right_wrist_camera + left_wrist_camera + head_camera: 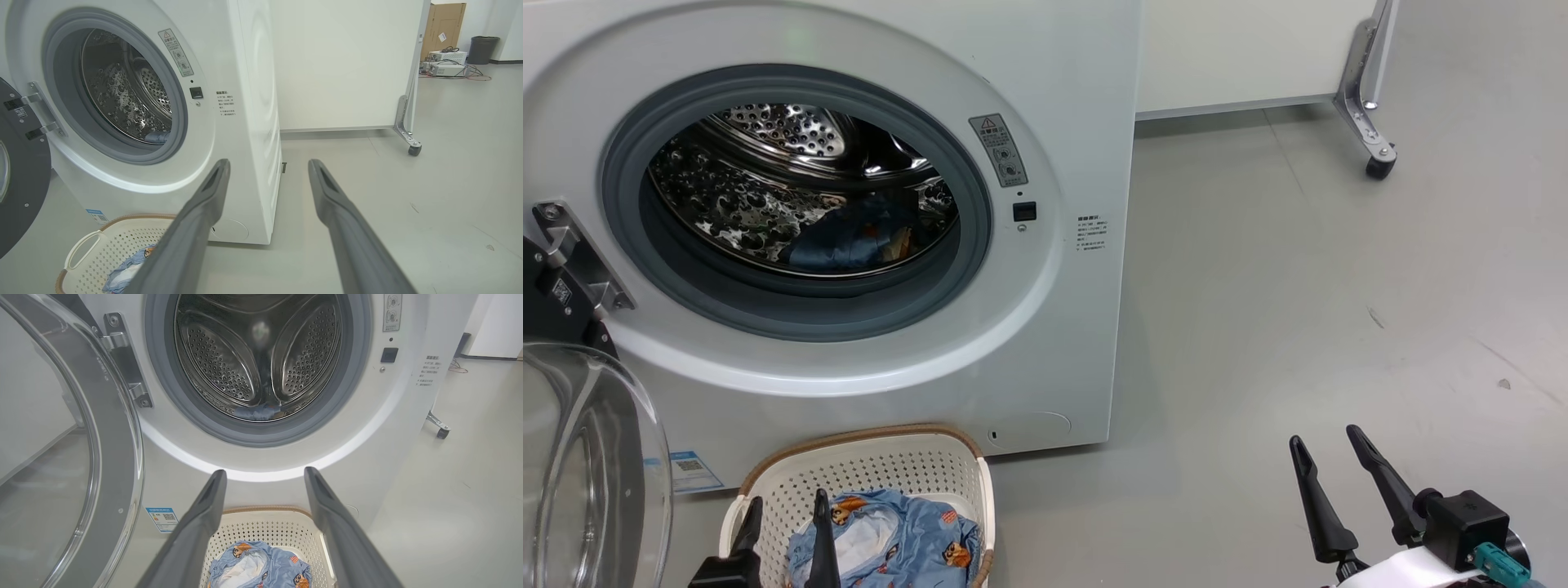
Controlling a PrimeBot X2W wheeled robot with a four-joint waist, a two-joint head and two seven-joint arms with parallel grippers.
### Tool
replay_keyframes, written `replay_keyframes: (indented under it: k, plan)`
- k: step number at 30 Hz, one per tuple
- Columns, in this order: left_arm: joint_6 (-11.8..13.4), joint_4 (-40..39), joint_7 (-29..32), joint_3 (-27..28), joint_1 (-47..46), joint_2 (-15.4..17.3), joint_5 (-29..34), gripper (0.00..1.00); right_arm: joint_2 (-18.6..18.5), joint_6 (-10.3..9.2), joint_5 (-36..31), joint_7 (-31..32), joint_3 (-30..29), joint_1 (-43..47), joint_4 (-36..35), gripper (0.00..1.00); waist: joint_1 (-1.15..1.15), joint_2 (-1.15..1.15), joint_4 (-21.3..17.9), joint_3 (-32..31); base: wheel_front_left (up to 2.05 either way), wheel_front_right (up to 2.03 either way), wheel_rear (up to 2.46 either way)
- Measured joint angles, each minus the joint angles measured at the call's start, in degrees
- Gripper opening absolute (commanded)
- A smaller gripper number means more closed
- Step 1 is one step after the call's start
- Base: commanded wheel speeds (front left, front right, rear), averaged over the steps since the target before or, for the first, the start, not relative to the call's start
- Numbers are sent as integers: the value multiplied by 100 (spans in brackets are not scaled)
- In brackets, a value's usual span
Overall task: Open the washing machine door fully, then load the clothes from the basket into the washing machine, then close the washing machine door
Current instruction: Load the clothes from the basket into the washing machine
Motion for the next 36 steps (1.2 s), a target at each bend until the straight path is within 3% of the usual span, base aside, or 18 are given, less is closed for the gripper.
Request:
replay_keyframes:
  k: [11,18,24,36]
  plan:
    - [-105,-3,247,-231,46,130,40,100,200,0,1,0,96,20,-51,100,0,0,-72,342,0,0,0]
    - [-164,34,872,-219,19,298,8,100,361,0,1,0,194,-58,-127,100,0,0,-140,809,0,0,0]
    - [-430,120,1584,-305,-188,436,-207,100,459,0,1,0,303,-371,-148,100,0,0,-231,1268,0,0,0]
    - [-389,280,2683,24,-1179,660,-446,100,531,0,13,0,528,-1037,-182,100,1,0,-463,2232,0,0,0]
